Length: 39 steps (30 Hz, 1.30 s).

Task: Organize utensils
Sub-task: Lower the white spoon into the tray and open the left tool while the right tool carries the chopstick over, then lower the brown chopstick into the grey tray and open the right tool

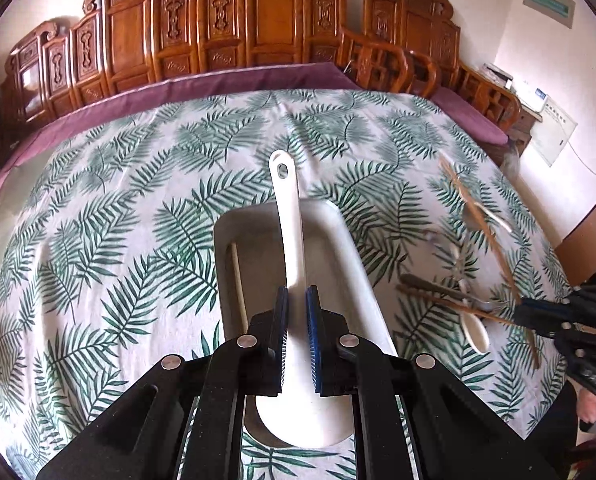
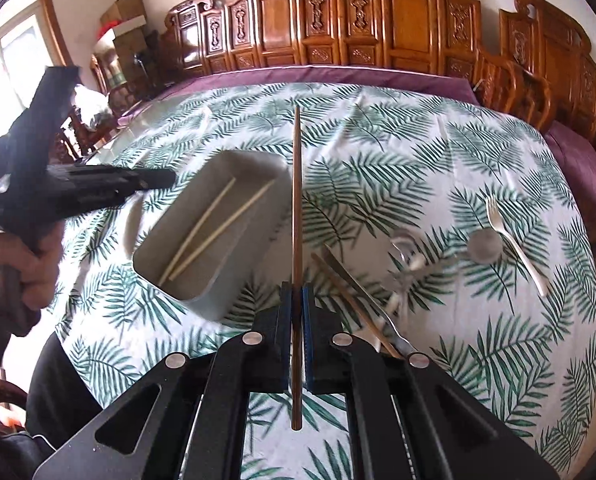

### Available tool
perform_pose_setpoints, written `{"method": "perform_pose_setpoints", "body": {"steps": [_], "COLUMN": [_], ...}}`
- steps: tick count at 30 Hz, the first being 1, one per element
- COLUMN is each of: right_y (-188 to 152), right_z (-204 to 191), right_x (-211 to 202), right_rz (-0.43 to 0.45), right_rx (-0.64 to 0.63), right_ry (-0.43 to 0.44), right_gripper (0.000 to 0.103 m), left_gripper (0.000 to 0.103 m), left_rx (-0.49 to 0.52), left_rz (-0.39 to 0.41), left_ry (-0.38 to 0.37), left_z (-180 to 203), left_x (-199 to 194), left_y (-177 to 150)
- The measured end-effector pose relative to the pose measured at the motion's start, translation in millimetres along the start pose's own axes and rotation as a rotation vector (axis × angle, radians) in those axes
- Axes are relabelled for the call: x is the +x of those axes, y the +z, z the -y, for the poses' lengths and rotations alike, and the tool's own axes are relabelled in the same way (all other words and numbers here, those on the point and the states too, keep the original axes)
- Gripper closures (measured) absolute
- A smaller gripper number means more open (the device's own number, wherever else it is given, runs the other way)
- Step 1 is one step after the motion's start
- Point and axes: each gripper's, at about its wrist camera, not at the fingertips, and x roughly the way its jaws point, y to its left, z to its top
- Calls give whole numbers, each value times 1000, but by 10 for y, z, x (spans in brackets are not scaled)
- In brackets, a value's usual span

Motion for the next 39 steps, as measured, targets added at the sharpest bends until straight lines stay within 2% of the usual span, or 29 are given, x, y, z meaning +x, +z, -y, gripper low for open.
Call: {"method": "perform_pose_setpoints", "body": {"steps": [5, 12, 20, 24, 31, 39], "right_y": [108, 245, 364, 426, 503, 486], "right_z": [-108, -268, -466, -602, -800, -912], "right_x": [3, 98, 342, 497, 795, 1005], "right_rz": [9, 9, -11, -24, -55, -85], "right_rx": [1, -11, 17, 28, 58, 54], "right_ry": [18, 29, 61, 76, 92, 66], "right_gripper": [97, 97, 97, 97, 97, 97], "left_gripper": [95, 94, 94, 85, 83, 83], "left_rx": [-6, -14, -45, -61, -81, -101], "left_rz": [-30, -24, 21, 61, 126, 149], "left_ry": [0, 0, 2, 17, 39, 50], "left_z": [-13, -59, -253, -373, -580, -728], "left_x": [182, 177, -86, -283, -619, -767], "left_y": [-48, -84, -167, -217, -274, -306]}}
